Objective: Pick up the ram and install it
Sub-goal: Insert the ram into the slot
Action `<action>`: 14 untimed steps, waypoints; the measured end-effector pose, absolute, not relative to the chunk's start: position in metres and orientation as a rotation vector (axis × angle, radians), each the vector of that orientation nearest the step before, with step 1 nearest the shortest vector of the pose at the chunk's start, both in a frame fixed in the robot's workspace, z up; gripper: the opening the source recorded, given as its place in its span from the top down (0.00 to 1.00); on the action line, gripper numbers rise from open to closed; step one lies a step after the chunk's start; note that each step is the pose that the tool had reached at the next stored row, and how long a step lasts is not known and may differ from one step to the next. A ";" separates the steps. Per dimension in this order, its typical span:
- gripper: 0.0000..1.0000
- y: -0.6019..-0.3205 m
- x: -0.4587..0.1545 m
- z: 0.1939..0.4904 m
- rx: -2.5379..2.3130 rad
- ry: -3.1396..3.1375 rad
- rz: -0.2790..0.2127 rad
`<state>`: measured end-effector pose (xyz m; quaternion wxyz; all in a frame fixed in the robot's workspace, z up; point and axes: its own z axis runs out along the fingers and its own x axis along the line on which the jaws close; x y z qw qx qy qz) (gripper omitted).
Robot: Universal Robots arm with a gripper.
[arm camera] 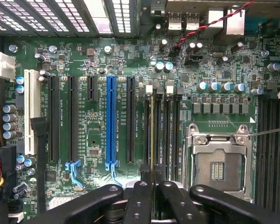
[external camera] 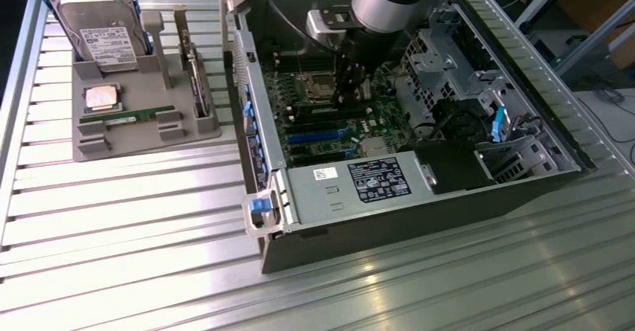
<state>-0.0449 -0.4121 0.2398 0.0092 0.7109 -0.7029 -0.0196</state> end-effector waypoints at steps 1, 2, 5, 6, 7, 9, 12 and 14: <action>0.88 -0.412 -0.045 0.239 2.219 -2.197 -0.061; 0.88 -0.412 -0.045 0.239 2.216 -2.200 -0.061; 0.88 -0.413 -0.045 0.238 2.209 -2.207 -0.061; 0.88 -0.414 -0.045 0.238 2.209 -2.207 -0.061; 0.88 -0.415 -0.045 0.238 2.210 -2.206 -0.061; 0.88 -0.415 -0.045 0.238 2.210 -2.207 -0.061; 0.88 -0.415 -0.045 0.238 2.210 -2.206 -0.061; 0.88 -0.415 -0.045 0.237 2.210 -2.206 -0.061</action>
